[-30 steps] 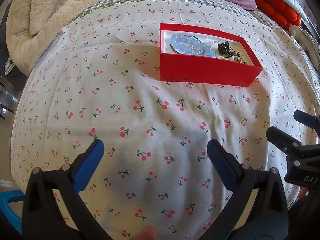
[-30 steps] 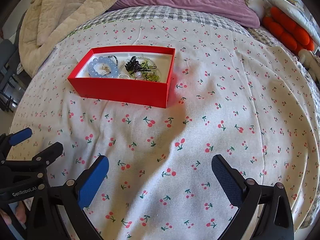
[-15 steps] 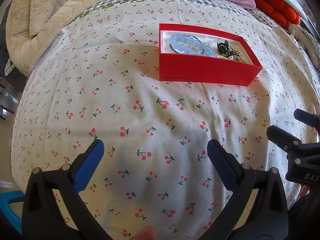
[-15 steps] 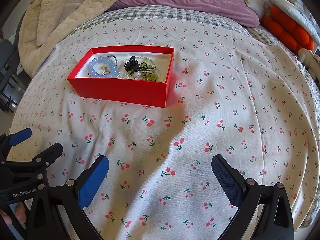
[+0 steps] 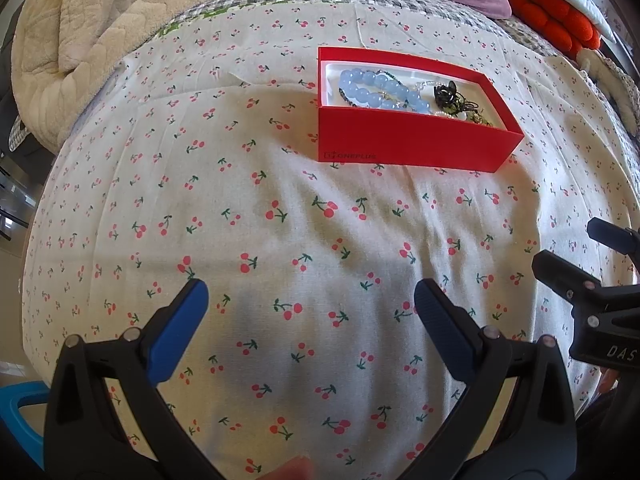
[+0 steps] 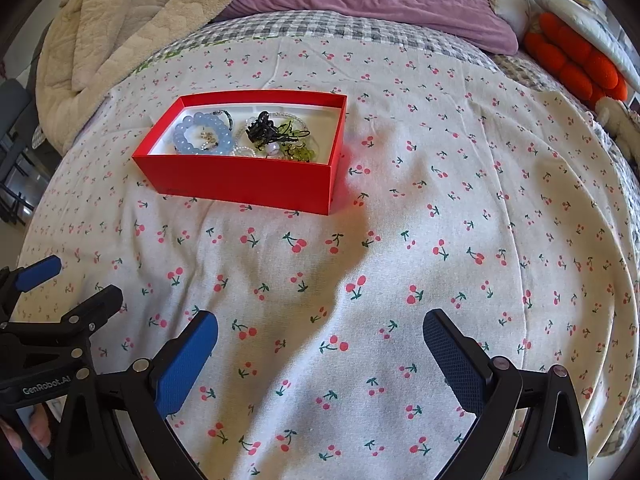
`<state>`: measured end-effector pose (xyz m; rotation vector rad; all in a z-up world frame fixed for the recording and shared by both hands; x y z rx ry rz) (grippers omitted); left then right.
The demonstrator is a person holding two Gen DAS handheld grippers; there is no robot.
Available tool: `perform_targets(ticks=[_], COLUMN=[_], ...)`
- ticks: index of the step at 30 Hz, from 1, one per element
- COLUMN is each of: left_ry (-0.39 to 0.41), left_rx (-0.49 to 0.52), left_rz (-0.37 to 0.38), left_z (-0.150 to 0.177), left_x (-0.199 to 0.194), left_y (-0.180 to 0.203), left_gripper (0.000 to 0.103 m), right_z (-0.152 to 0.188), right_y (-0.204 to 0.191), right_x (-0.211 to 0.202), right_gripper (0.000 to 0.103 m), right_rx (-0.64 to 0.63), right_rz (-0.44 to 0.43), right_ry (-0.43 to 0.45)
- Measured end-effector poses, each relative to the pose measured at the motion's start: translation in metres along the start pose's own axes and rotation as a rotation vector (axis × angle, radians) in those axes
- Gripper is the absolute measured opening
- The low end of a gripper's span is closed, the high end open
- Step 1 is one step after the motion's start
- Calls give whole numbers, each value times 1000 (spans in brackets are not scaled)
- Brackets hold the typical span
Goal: Organize jewelry
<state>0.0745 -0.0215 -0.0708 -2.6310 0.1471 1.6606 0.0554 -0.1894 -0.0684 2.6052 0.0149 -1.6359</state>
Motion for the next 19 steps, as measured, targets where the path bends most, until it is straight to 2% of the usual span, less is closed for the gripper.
perform_targets(ticks=[19], left_ry=[-6], left_rx=[1], left_rz=[-3], left_z=[0], left_x=[4], left_y=[-2], left_gripper=[102], right_z=[-1], right_y=[-3], right_x=[7], right_gripper=[103], right_rx=[-10], right_rz=[15], right_ry=[-6])
Point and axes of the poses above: each gripper's, at about its wrist camera, not at the fingertips, and x roughly the way its jaws point, y to its right, z to its underside, the point moved 8 cm from there along x, roughly the way its jaws point, and after that the axes turned 9 degrees about -x, right-handed, at the moved point
